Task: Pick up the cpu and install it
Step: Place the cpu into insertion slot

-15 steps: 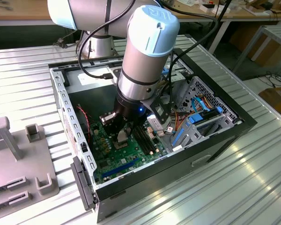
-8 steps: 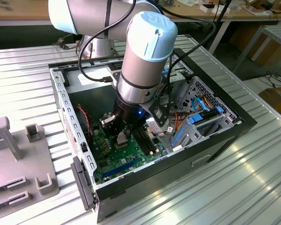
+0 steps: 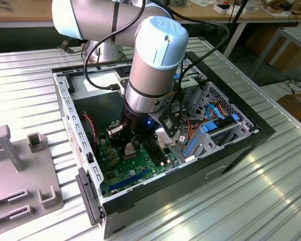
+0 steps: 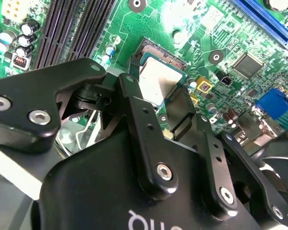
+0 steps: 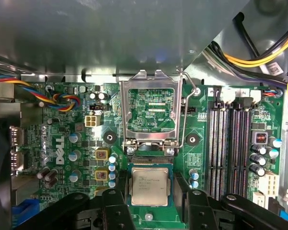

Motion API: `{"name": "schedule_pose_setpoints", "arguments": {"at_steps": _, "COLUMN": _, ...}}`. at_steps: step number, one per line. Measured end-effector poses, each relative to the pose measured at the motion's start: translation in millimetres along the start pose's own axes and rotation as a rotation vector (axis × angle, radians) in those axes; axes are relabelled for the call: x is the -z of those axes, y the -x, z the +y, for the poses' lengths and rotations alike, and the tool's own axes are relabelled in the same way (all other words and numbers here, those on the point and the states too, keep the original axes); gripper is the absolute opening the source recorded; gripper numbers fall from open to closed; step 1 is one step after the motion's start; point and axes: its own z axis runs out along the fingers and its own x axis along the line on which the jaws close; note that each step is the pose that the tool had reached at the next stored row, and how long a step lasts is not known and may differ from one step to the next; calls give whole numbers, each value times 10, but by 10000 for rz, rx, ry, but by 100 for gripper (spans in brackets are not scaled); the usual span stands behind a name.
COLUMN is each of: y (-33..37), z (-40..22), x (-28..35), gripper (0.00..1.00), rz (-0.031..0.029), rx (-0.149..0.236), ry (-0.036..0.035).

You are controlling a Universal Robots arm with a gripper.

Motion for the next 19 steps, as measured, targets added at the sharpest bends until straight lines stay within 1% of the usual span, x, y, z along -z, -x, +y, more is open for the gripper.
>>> {"name": "schedule_pose_setpoints", "arguments": {"at_steps": 5, "y": -2, "z": -1, "x": -15, "gripper": 47, "rz": 5, "rx": -1, "ry": 2}}
{"name": "schedule_pose_setpoints", "arguments": {"at_steps": 10, "y": -1, "z": -21, "x": -22, "gripper": 47, "rz": 6, "rx": 2, "ry": 6}}
{"name": "schedule_pose_setpoints", "arguments": {"at_steps": 19, "y": 0, "z": -22, "x": -54, "gripper": 47, "rz": 5, "rx": -8, "ry": 7}}
